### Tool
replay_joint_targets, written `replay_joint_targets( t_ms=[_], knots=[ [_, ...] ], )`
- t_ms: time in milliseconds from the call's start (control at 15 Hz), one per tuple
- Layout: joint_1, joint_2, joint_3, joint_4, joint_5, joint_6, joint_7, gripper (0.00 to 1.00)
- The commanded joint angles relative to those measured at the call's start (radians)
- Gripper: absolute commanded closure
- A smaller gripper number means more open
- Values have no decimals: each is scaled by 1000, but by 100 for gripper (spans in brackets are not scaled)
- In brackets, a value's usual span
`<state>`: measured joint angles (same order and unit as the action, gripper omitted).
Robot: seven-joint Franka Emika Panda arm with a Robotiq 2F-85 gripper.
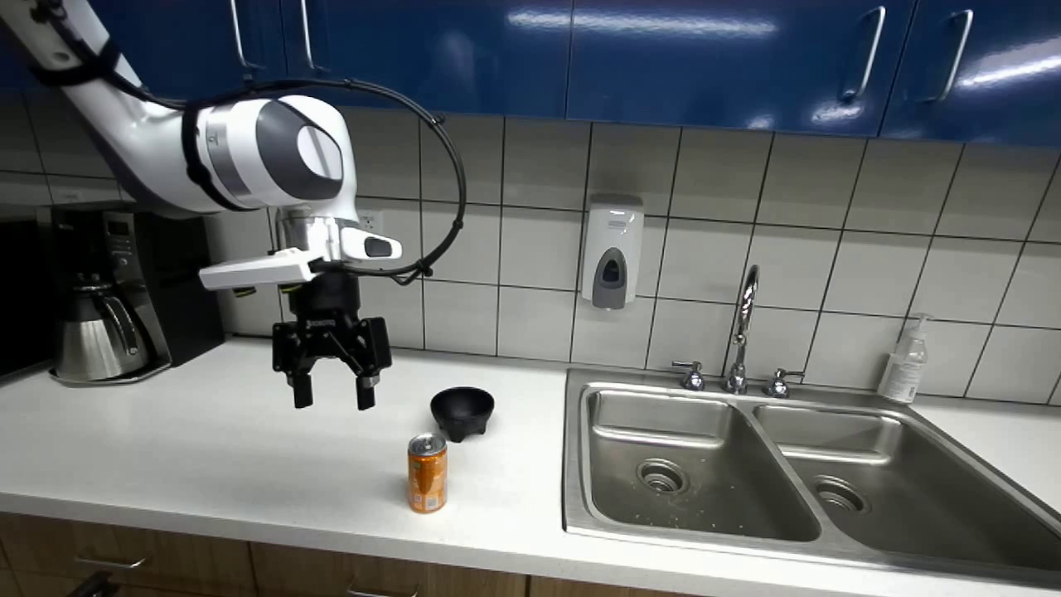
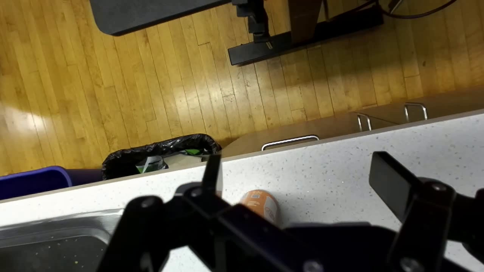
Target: Place the orange can in the black bowl
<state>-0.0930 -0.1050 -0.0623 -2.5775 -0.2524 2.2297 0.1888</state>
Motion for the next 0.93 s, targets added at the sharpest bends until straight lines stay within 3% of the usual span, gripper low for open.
replay_joint_targets(
  t_ms=[0, 400, 867],
  knots=[
    [-27, 94, -35, 70, -47, 23, -76, 0],
    [-36, 254, -83, 182, -74, 87, -127, 0],
    [-31, 416, -83, 297, -32, 158, -190, 0]
  ],
)
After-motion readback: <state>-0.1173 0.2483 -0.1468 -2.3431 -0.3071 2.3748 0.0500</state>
